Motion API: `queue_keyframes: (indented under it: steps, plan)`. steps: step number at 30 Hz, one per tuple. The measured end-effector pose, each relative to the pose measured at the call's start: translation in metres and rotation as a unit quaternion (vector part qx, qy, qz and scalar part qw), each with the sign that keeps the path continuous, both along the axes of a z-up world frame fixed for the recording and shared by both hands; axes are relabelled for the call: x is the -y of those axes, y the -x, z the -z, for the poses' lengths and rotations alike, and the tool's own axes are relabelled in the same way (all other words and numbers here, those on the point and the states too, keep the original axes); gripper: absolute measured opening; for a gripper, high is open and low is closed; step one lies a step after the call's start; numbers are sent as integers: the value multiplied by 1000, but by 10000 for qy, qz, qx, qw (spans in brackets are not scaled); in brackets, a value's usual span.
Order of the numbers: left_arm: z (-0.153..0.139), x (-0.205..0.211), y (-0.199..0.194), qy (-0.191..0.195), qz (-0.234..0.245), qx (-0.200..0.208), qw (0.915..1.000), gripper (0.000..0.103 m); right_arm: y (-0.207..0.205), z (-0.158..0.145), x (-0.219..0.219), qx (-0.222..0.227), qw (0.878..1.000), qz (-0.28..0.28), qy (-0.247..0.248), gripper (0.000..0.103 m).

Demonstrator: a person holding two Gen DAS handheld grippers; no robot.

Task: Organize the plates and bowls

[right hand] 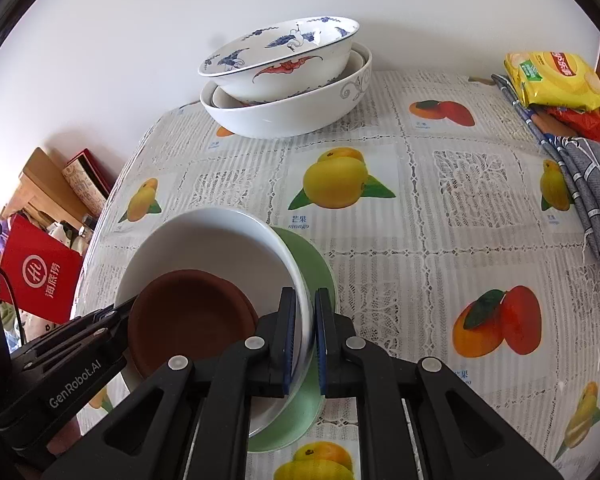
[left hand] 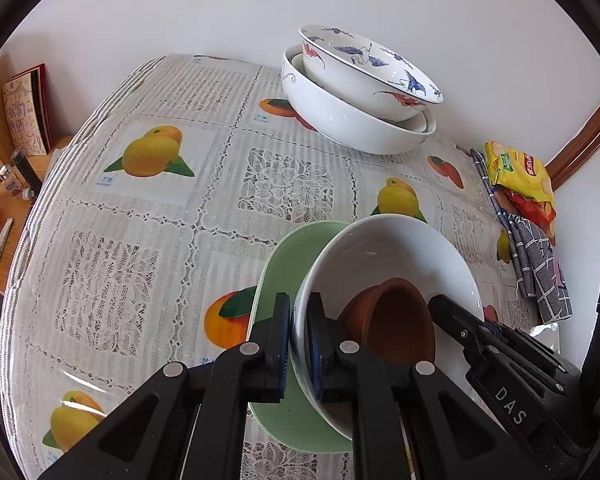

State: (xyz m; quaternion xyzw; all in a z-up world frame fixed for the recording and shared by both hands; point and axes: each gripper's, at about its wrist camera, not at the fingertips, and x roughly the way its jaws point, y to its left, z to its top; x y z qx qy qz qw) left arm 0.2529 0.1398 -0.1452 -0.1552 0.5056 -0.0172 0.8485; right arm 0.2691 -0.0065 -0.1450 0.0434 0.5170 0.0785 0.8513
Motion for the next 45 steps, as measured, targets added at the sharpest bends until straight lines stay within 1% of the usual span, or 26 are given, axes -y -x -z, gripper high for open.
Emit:
queue_keyframes:
  steps: [3,5,7,10,12,15,16,17,20,21,22,23,26,27,28,30,33,34,35,36,39,40,42,43,44,45]
  plan:
    - [1,-2,0,27,-13,-49,10000,13,2,-3,-6,110,9996,-112,236,10]
    - [2,-3,1,40,-27,-60,10000,15,5,-7,-7,218,9992,-150,291,10]
    - [1,-2,4,-30,-41,-70,10000,18,6,-9,-5,228,9991,-146,329,11]
    - [0,0,9,-98,-25,-80,9999,18,10,-12,2,163,9997,-95,185,16]
    - [-3,1,15,-130,-64,-45,9999,19,14,-16,6,188,9998,-78,76,17]
    - [-10,2,24,-163,-48,13,9999,22,23,-24,9,270,9995,-117,110,22]
    - [-12,2,27,-196,-64,26,9998,26,27,-27,10,307,9993,-127,140,25]
    - [-15,2,31,-236,-83,50,9997,27,30,-29,11,334,9992,-151,165,27]
    - [-22,4,44,-369,-129,96,9992,28,45,-36,16,399,9989,-206,134,29]
    - [-26,5,49,-416,-129,140,9990,29,50,-38,19,419,9988,-219,137,31]
    - [-29,7,54,-457,-134,193,9987,31,56,-40,21,444,9987,-222,147,35]
    - [-34,10,60,-491,-123,247,9984,36,62,-43,25,477,9985,-215,159,38]
    - [-47,21,76,-546,-45,472,9974,45,83,-55,37,617,9977,-175,199,40]
    - [-52,27,82,-560,-15,551,9969,47,90,-59,43,681,9973,-140,236,43]
    - [-56,33,88,-569,33,623,9964,50,99,-64,48,748,9967,-98,289,47]
    - [-65,46,99,-547,122,782,9954,54,115,-73,59,849,9953,-95,460,49]
    - [-76,69,114,-556,241,1008,9931,59,137,-84,78,1008,9924,173,689,49]
    - [-80,76,119,-543,275,1085,9922,62,145,-87,86,1040,9917,259,707,51]
    - [-84,83,125,-532,309,1166,9913,66,152,-90,93,1056,9913,338,709,55]
    - [-87,89,131,-531,327,1251,9902,67,158,-92,101,1077,9908,409,710,57]
    - [-95,107,150,-612,370,1496,9862,72,176,-100,123,1163,9885,649,718,58]
    - [-97,112,156,-644,357,1561,9850,77,182,-103,130,1170,9878,762,687,59]
    - [-100,121,167,-699,360,1664,9829,78,194,-108,143,1227,9865,926,560,62]
    - [-102,126,172,-738,361,1697,9821,80,200,-111,148,1263,9860,965,512,68]
    - [-104,130,177,-784,389,1727,9811,83,205,-113,152,1304,9853,1002,466,76]
    - [-105,134,181,-819,412,1760,9801,84,211,-116,157,1363,9843,1045,413,80]
